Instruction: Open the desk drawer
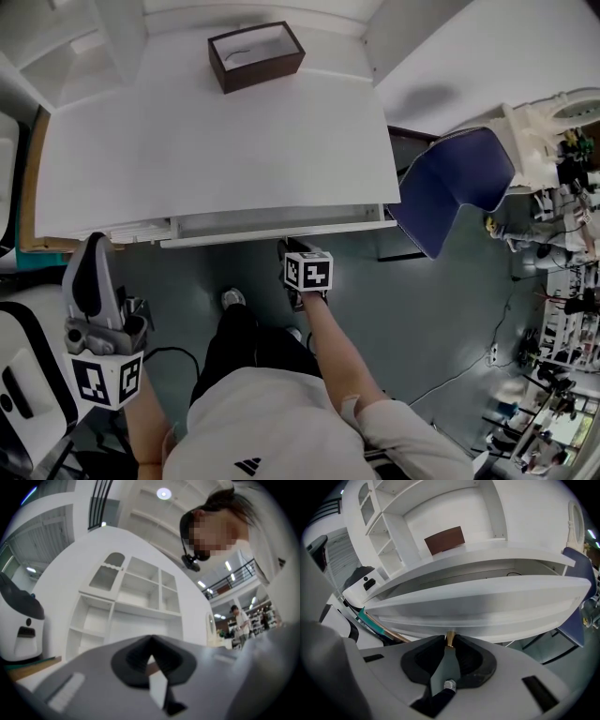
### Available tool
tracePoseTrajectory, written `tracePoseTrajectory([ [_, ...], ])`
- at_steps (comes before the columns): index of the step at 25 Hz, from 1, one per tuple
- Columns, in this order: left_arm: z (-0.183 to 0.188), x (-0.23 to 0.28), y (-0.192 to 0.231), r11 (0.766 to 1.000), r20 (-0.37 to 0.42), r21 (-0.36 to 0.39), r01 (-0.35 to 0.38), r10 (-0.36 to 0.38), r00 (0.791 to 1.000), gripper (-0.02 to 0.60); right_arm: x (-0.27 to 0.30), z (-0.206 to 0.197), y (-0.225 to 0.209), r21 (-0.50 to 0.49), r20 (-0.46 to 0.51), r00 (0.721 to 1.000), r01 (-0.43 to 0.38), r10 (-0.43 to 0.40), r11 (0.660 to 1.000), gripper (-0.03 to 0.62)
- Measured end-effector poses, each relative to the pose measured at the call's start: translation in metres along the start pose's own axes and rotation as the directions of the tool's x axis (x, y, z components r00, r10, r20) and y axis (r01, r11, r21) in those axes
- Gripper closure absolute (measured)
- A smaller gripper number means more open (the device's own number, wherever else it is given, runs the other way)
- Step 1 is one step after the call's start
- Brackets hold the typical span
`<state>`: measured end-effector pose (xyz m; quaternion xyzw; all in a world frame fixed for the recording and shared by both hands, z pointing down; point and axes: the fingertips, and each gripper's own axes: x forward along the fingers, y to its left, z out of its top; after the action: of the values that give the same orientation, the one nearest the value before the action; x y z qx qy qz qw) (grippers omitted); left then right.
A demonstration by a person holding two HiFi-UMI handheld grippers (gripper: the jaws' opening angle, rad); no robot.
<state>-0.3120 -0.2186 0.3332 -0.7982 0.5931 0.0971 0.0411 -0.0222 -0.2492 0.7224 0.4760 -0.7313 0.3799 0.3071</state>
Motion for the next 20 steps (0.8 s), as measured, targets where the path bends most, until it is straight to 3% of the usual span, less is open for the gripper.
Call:
tracePoseTrajectory([
  [20, 0.021, -0.030, -0.047, 1.000, 0.026, 0.011, 0.000, 0.000, 1.000, 0.575, -0.036, -0.062, 0.011, -0.022, -0.044, 0.998, -0.055, 0.054, 0.998, 0.519],
])
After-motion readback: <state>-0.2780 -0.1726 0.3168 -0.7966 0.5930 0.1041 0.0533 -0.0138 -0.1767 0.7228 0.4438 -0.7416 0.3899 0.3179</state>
